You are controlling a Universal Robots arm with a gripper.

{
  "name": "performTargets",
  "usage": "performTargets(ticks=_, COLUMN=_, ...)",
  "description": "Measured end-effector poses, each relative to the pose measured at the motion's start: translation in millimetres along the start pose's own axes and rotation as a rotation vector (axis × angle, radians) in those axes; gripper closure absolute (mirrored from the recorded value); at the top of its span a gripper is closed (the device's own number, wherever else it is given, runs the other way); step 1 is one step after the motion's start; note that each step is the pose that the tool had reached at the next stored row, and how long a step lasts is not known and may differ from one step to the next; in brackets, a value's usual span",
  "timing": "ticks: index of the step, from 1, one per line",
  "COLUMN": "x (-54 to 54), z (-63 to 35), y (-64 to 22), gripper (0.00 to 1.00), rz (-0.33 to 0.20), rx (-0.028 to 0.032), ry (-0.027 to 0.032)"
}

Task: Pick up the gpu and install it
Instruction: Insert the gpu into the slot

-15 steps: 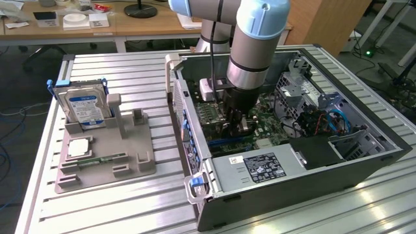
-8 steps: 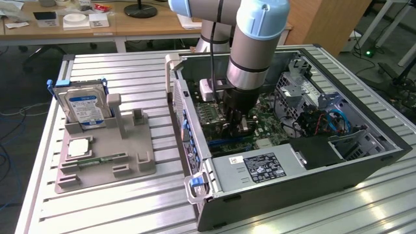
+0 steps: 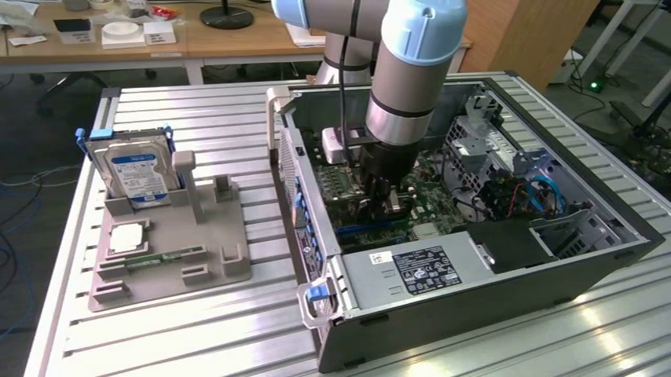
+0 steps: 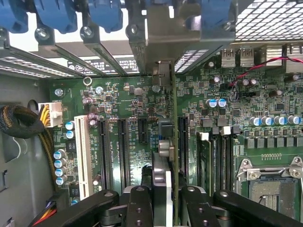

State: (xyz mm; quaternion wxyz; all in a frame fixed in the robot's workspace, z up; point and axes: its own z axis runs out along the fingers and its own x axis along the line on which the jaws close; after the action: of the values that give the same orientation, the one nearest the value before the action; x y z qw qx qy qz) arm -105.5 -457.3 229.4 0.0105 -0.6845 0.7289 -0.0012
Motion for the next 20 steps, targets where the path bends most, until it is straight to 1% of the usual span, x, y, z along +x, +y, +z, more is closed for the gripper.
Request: performTargets(ticks=20, x=0.0, z=3.0, y=-0.2, gripper=0.72, rz=0.000, rx=0.0000, ry=-0.0001)
